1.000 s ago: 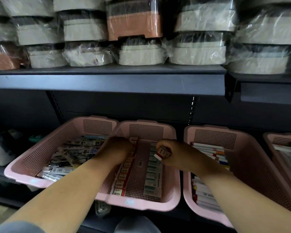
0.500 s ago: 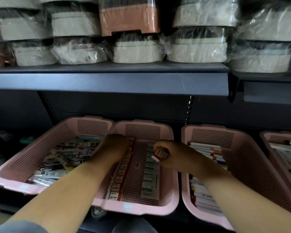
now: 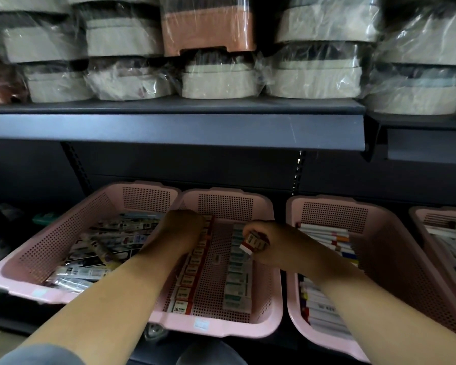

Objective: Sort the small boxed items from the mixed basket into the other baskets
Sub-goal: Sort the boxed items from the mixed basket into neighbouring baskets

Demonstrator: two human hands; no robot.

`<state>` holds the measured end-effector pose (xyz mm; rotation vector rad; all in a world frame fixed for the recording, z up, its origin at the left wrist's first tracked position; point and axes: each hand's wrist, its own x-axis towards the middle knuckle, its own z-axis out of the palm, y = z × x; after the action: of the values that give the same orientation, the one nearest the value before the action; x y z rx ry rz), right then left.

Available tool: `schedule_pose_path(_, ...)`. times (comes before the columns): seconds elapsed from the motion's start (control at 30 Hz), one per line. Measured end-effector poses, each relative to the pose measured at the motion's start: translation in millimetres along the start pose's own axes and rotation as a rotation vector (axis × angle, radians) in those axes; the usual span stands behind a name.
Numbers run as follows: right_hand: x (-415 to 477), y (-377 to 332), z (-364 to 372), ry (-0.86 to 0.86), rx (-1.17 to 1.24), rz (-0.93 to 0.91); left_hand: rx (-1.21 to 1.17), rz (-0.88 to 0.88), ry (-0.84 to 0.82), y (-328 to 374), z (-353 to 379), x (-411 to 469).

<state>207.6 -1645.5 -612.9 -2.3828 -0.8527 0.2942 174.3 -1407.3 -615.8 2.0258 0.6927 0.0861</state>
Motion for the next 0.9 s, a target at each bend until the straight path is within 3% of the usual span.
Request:
schedule_pose_path(0.27,-3,-1,-1,0.012,-0.004,0.009,0.046,0.021,-0.044,-2,1,0)
schedule_pose_path(0.43,-3,-3,-1,0.042,0.007,0.017,0.699,0.42,-0.058,5,-1,11)
schedule_pose_path(0.47,-3,-4,-1,0.059,0.0,0.013,0.693,0.472,-0.089,11,1,9)
schedule_pose_path(0.53,-3,-6,0,0.091,-0.027,-0.007,0.464,0.502,-0.21,26,9,-4)
schedule_pose_path(0.63,-1,-11,3,0.145,-0.044,-0.06,0.164,0.406,-0.368,34,23,-17)
schedule_pose_path(0.8,-1,-16,7,0.212,-0.065,-0.137,0.129,0.36,-0.365,26,30,-19)
schedule_pose_path(0.9,-2,-14,3,0.262,0.039,-0.067,-0.048,0.27,-0.328,23,28,-22)
